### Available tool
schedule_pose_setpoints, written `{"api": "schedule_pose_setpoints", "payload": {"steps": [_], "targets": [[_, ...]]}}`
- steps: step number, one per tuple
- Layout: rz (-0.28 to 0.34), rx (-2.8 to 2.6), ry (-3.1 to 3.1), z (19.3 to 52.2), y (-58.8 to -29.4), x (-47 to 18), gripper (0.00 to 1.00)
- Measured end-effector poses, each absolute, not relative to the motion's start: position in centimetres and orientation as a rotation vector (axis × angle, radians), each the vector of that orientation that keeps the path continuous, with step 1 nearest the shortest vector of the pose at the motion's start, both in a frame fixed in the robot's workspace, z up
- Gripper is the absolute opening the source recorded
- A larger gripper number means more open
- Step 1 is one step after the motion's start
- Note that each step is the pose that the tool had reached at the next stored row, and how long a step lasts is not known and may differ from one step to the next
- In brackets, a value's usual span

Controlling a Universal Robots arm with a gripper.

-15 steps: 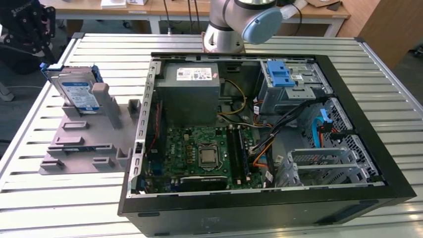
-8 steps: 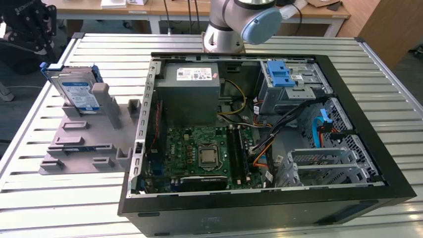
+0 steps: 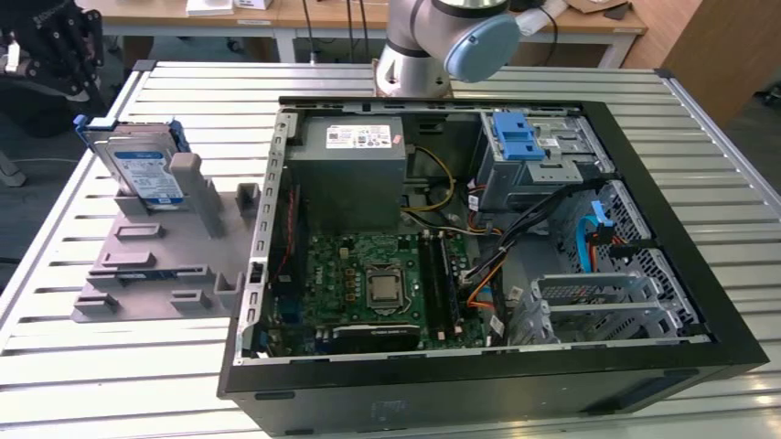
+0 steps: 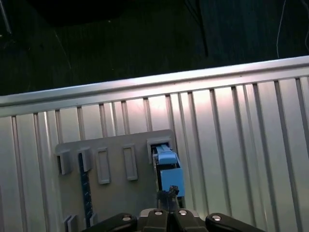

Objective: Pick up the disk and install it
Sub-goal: 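Pick up the disk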

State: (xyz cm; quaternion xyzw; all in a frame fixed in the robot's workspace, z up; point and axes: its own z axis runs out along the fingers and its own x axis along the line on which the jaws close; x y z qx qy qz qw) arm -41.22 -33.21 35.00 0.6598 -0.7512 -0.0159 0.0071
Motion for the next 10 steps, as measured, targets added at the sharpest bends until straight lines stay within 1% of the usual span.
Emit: {"api": "schedule_pose_setpoints", "payload": {"steps": [10], "targets": [[-0.049,2.132,-2.286,34.87,-33.21,-41.44,0.11]]}}
